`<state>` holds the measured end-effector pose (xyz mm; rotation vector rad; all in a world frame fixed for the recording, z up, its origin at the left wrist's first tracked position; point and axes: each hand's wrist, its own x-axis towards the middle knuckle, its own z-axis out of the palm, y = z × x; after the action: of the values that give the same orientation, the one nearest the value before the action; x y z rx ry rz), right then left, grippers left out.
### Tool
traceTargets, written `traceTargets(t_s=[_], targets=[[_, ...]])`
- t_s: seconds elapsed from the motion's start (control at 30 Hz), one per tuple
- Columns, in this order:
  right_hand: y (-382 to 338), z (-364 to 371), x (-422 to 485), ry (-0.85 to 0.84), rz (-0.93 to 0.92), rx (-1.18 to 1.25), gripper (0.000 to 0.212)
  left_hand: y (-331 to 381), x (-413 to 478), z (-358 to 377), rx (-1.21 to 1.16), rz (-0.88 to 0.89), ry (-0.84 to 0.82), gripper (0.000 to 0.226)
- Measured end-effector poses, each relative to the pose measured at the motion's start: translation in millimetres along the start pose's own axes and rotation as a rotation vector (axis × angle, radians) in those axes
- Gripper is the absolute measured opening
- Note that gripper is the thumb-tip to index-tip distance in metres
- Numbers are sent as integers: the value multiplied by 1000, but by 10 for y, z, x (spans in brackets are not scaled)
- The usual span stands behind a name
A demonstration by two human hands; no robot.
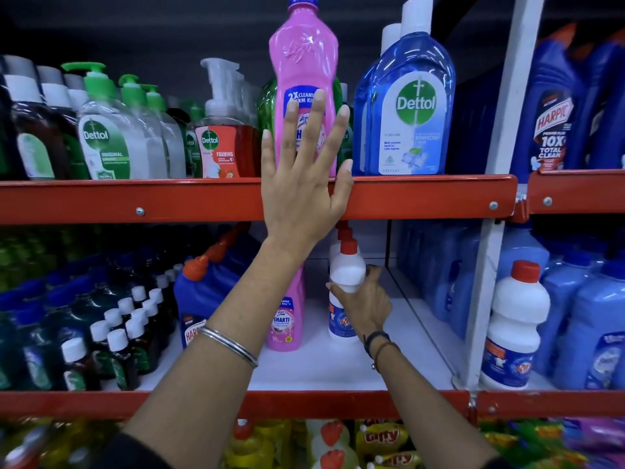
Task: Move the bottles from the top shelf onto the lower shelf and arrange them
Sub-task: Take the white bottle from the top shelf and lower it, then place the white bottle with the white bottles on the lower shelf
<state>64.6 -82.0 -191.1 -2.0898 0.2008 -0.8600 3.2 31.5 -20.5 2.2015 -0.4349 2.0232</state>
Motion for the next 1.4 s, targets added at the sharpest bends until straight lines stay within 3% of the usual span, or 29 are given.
traceTargets(t_s=[0.23, 0.33, 0.43, 0.57, 0.63, 0.7, 0.77, 0.87, 0.97, 1.17, 1.4], targets=[[62, -13, 28, -57, 5, -22, 75, -25, 20, 49, -6, 5, -10, 57], [170, -207, -89, -34, -15, 70, 76, -21, 14, 38, 0, 1, -22, 57], [320, -597, -273, 52, -100, 299, 58, -2, 5, 28, 4, -1, -24, 57], [554, -1252, -415, 360, -186, 470, 32, -11, 11, 20, 10, -1, -40, 57], [708, -1523, -413, 592, -211, 419, 31, -14, 6, 22, 16, -3, -41, 57], [914, -1723, -351, 709, -145, 337, 35, -7, 0, 19, 23, -2, -43, 57], [1133, -1845, -231, 621, -58, 273, 45, -5, 1, 15, 24, -6, -45, 57], [1288, -1917, -108, 275, 82, 273, 64, -2, 0, 5, 16, -6, -49, 57], [1326, -1961, -47, 105, 137, 170, 63, -8, -1, 6, 10, -7, -54, 57], [1215, -2098, -128, 182, 70, 54, 71, -9, 2, 4, 4, -5, -56, 58], [657, -2257, -347, 499, 5, 60, 75, -19, -2, 15, -3, -6, -49, 58]])
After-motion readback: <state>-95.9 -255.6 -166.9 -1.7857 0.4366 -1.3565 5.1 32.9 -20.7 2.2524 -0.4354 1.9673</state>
